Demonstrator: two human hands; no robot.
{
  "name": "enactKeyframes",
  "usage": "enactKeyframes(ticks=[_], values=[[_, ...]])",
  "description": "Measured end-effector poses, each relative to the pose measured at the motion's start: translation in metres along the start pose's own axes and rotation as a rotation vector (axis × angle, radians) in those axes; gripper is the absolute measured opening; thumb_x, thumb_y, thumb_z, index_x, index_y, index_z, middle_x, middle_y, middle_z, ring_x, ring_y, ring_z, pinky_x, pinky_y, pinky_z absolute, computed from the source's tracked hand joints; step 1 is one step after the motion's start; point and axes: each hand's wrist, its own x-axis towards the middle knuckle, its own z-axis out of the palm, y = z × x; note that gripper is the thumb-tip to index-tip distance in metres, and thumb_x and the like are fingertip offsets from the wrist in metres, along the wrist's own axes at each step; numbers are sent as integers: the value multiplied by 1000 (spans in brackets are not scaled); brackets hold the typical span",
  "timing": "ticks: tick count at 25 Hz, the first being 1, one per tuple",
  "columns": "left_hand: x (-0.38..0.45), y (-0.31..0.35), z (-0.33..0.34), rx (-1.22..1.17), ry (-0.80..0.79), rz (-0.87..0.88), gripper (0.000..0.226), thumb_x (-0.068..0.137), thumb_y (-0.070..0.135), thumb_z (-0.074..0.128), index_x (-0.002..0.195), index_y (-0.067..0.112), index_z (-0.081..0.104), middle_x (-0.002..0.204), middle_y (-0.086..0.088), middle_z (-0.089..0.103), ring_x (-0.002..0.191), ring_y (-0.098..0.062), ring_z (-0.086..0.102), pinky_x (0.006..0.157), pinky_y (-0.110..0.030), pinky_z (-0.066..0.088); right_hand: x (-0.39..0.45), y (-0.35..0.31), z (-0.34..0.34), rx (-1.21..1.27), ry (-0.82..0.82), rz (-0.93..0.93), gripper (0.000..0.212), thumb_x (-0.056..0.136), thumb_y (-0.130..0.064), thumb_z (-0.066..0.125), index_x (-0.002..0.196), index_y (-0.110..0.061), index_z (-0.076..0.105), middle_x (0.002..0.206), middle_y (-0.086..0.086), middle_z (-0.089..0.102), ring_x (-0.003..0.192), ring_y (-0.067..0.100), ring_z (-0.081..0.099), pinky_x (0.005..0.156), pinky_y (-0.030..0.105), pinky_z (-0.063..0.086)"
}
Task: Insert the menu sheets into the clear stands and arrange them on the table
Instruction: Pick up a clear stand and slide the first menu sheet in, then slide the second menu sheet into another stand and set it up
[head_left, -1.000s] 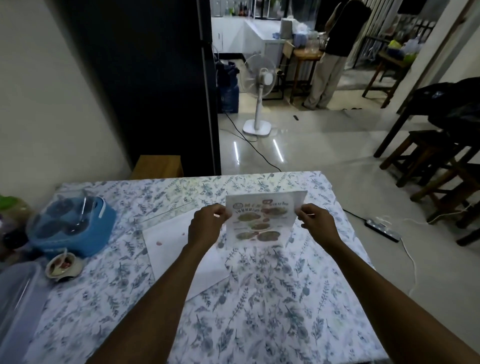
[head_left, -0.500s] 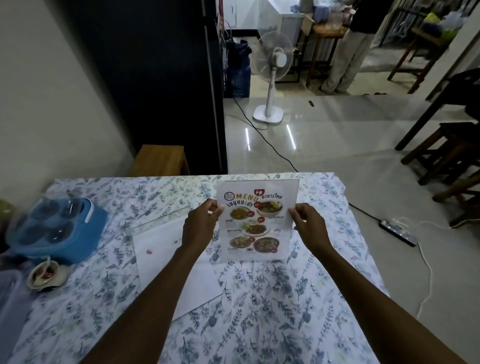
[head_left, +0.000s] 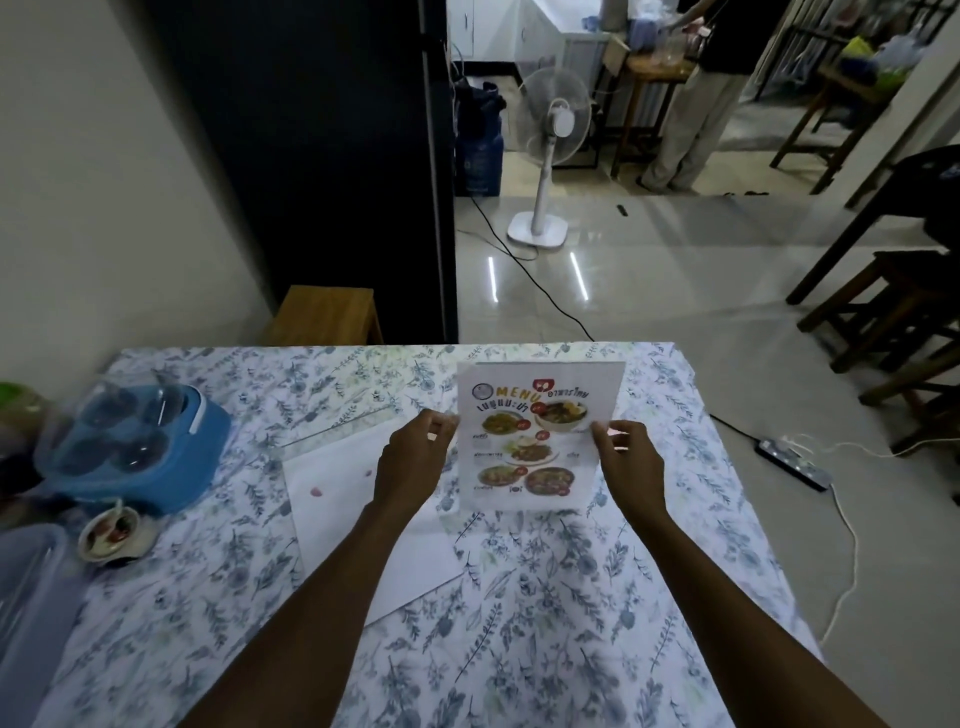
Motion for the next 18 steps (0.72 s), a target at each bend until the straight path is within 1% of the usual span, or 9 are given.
enactKeyframes(ticks=[1, 3, 6, 9, 11, 13, 15, 17, 18], values=[[-5, -10, -4, -10, -7, -17, 42, 93, 62, 41, 99, 26, 62, 94, 11, 67, 85, -14, 66, 75, -35, 54, -9, 5, 5, -1, 6, 64, 55, 90, -59, 59, 121, -14, 54, 103, 4, 66, 89, 21, 66, 75, 40, 57], [-17, -35, -14, -16, -37, -39, 46, 91, 66, 38, 100, 27, 61, 99, 8, 70, 87, -16, 68, 78, -39, 55, -32, 14, 18, -31, 13, 153, 59, 87, -61, 61, 120, -14, 50, 102, 8, 69, 91, 29, 69, 80, 47, 57], [-34, -79, -30, -2, -82, -76, 51, 87, 73, 32, 95, 30, 58, 102, 7, 71, 89, -18, 70, 77, -41, 56, -74, 19, 51, -58, 3, 198, 50, 90, -52, 63, 117, -12, 50, 99, 9, 70, 92, 31, 68, 80, 47, 56], [-53, -124, -51, 27, -92, -145, 47, 91, 67, 36, 98, 27, 60, 105, 6, 71, 96, -20, 68, 79, -36, 51, -113, 12, 98, -100, -62, 170, 47, 91, -48, 64, 116, -10, 53, 94, 6, 67, 92, 33, 68, 80, 46, 56], [-65, -161, -62, 28, -96, -200, 47, 90, 67, 38, 98, 26, 61, 105, 5, 71, 97, -22, 67, 82, -37, 52, -134, 8, 135, -149, -116, 141, 49, 90, -48, 65, 117, -9, 54, 93, 5, 67, 94, 32, 69, 80, 42, 54], [-76, -193, -70, 9, -121, -238, 48, 89, 67, 39, 96, 25, 62, 103, 3, 71, 97, -23, 66, 84, -39, 53, -148, 7, 167, -211, -158, 127, 50, 90, -45, 67, 118, -6, 56, 102, 12, 70, 100, 32, 68, 84, 40, 52], [-87, -218, -73, -20, -132, -281, 44, 91, 58, 48, 99, 17, 61, 103, -6, 67, 97, -28, 65, 81, -36, 51, -157, 11, 193, -343, -195, 104, 52, 89, -41, 69, 122, -3, 57, 116, 19, 67, 110, 37, 62, 93, 42, 48], [-101, -232, -75, -34, -116, -312, 42, 92, 46, 57, 110, 9, 58, 111, -14, 59, 100, -32, 60, 81, -35, 46, -168, 13, 213, -462, -228, 123, 56, 87, -39, 70, 127, -3, 54, 123, 24, 61, 117, 42, 55, 102, 47, 42], [-107, -237, -75, -37, -114, -316, 43, 91, 41, 60, 116, 7, 55, 116, -16, 55, 103, -32, 59, 83, -35, 45, -175, 10, 220, -504, -237, 130, 57, 87, -38, 70, 128, -3, 53, 124, 26, 60, 118, 45, 53, 104, 49, 39]])
